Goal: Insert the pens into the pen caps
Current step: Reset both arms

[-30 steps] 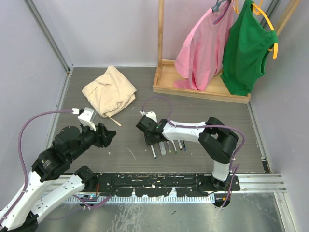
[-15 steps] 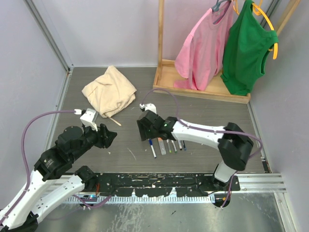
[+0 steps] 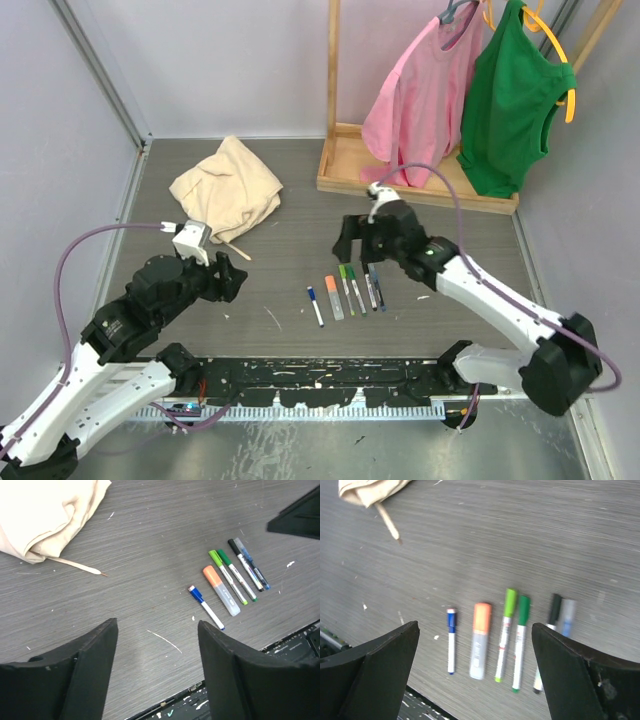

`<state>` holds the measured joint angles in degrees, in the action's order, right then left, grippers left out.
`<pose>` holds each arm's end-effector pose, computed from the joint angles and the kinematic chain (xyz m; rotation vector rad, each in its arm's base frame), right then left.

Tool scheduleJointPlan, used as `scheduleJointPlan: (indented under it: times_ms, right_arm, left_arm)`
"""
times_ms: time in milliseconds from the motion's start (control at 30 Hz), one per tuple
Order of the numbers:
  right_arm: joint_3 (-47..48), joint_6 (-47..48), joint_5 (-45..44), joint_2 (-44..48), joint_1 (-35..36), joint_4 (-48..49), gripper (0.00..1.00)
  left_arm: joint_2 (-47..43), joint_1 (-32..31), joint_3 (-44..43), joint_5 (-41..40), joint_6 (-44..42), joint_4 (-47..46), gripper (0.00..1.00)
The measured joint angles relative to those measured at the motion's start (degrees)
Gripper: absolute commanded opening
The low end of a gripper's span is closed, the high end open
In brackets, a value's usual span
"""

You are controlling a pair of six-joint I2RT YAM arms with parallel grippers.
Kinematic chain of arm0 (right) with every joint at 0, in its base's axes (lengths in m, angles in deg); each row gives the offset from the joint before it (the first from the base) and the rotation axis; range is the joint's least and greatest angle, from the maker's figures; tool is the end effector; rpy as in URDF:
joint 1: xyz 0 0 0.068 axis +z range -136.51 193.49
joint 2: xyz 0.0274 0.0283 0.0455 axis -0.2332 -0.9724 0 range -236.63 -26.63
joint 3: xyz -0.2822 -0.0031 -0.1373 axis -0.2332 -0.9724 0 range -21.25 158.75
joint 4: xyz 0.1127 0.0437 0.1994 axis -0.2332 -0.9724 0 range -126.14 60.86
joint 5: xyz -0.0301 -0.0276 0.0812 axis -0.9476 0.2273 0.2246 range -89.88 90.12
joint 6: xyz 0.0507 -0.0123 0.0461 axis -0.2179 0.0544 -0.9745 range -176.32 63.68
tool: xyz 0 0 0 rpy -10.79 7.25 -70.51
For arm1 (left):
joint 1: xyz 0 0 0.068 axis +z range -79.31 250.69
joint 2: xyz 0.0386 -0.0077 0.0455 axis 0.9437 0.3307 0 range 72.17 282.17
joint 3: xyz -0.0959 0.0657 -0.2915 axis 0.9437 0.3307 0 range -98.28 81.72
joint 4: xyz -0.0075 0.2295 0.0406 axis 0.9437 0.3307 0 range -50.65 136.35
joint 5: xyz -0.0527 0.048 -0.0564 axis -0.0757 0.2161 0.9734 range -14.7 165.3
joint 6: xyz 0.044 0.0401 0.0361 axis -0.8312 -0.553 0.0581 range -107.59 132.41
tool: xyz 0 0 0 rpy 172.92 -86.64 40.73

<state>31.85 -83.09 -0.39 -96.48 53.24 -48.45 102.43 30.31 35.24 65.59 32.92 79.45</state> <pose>0.1871 0.1549 0.3197 -0.2521 2.2603 0.6262 0.0546 -0.0339 0.3328 0.2379 2.0046 -0.5172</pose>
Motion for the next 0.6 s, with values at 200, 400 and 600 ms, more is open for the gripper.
scheduleJointPlan:
  times_ms: [200,400,600]
  right_arm:
    - [-7.3,2.2,1.3,15.2,-8.7,-0.8,0.99]
    - [-8.6,5.6,-3.1,29.2,-8.7,-0.2,0.99]
    - [-13.1,7.5,-9.2,37.9,-8.7,0.3,0.99]
  left_arm:
    - [0.5,0.0,0.0,-2.8,1.2,0.0,0.97]
    - [-0.1,0.0,0.0,-5.2,0.9,0.0,0.98]
    - [-1.7,0.0,0.1,-7.6,-1.5,0.6,0.98]
